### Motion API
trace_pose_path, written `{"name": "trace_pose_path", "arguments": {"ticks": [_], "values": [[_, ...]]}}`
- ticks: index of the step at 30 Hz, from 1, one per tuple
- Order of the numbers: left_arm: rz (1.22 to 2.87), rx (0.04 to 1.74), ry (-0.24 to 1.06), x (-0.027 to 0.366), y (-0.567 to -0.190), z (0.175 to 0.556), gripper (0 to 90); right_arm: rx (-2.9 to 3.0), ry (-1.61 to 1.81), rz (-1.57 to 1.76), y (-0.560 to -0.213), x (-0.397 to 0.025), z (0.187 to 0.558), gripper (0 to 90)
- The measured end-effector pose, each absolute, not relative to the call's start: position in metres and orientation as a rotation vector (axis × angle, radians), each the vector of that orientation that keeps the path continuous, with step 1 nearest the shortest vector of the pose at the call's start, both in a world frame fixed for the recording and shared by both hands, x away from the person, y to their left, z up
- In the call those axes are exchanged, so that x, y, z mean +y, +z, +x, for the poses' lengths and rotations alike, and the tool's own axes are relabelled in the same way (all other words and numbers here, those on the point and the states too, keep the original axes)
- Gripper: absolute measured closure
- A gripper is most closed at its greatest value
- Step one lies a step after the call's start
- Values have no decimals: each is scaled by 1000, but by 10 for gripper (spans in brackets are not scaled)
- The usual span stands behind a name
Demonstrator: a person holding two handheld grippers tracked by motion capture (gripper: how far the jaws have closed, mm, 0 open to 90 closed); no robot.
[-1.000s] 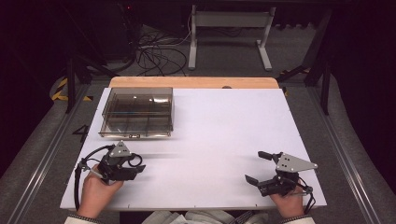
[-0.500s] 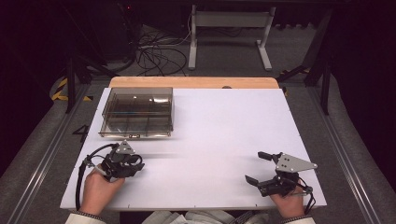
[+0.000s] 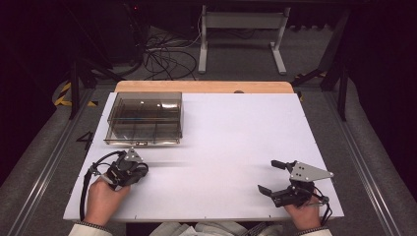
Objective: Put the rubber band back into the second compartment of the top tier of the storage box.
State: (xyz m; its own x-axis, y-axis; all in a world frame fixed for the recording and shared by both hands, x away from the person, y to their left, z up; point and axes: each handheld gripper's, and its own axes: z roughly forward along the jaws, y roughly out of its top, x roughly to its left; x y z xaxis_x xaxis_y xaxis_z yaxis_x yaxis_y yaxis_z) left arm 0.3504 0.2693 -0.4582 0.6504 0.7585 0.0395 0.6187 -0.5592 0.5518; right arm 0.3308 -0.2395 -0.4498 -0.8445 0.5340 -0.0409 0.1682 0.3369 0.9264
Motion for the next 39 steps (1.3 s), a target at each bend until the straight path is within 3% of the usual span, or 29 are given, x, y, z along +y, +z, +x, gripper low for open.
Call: {"name": "trace_pose_path", "arguments": {"ticks": [39], "values": [[2219, 959, 433, 274, -428, 330, 862, 2272, 1516, 628, -450, -239, 332, 49]]}}
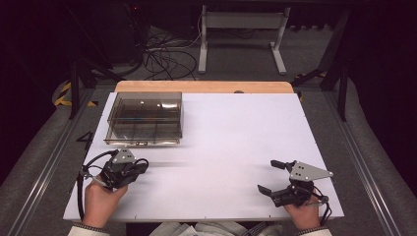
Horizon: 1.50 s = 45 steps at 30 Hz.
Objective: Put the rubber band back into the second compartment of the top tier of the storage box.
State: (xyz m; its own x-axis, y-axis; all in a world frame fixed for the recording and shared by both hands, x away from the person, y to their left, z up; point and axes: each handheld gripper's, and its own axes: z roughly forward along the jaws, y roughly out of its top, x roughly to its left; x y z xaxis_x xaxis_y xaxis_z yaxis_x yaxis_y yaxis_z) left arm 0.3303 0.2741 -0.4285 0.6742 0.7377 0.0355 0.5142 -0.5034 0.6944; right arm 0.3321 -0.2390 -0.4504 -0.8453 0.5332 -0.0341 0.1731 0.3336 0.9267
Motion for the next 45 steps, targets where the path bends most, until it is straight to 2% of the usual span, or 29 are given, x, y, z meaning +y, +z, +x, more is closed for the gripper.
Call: {"name": "trace_pose_path", "arguments": {"ticks": [15, 45], "values": [[2042, 894, 421, 286, -408, 324, 862, 2276, 1512, 624, -451, -239, 332, 49], [1778, 849, 390, 305, -385, 338, 860, 2280, 1510, 627, -451, -239, 332, 49]]}}
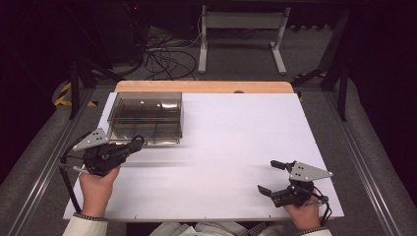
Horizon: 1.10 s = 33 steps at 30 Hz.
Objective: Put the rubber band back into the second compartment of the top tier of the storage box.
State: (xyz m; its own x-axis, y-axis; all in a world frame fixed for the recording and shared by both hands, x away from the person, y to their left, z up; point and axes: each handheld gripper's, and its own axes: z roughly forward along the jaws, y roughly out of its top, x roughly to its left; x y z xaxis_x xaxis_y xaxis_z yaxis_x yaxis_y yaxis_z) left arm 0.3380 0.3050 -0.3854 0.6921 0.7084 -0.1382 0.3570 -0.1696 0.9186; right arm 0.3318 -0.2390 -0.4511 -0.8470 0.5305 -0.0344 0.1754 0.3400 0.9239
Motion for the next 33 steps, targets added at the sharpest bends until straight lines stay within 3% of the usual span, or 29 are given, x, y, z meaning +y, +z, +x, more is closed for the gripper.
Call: {"name": "trace_pose_path", "arguments": {"ticks": [33], "values": [[1750, 854, 462, 296, -376, 378, 859, 2289, 1506, 632, -452, -238, 333, 50]]}}
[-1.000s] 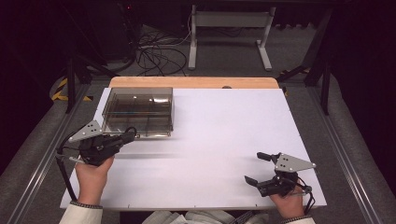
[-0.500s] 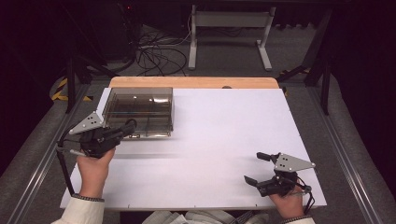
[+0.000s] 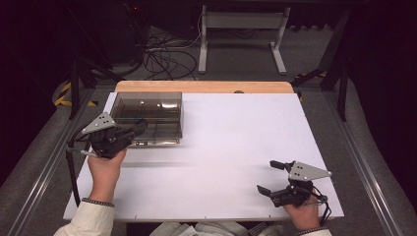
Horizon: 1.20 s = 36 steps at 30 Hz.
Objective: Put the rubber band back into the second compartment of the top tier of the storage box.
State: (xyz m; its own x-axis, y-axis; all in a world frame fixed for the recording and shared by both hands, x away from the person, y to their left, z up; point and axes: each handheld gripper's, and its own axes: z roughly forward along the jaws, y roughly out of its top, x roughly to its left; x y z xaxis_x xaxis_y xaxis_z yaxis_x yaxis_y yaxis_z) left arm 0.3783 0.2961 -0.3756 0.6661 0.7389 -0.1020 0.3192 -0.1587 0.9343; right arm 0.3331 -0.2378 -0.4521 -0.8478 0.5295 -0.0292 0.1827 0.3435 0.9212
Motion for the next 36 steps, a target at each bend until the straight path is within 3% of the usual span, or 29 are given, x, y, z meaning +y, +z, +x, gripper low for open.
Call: {"name": "trace_pose_path", "arguments": {"ticks": [36], "values": [[1805, 919, 496, 294, -390, 400, 858, 2292, 1507, 626, -452, -239, 333, 50]]}}
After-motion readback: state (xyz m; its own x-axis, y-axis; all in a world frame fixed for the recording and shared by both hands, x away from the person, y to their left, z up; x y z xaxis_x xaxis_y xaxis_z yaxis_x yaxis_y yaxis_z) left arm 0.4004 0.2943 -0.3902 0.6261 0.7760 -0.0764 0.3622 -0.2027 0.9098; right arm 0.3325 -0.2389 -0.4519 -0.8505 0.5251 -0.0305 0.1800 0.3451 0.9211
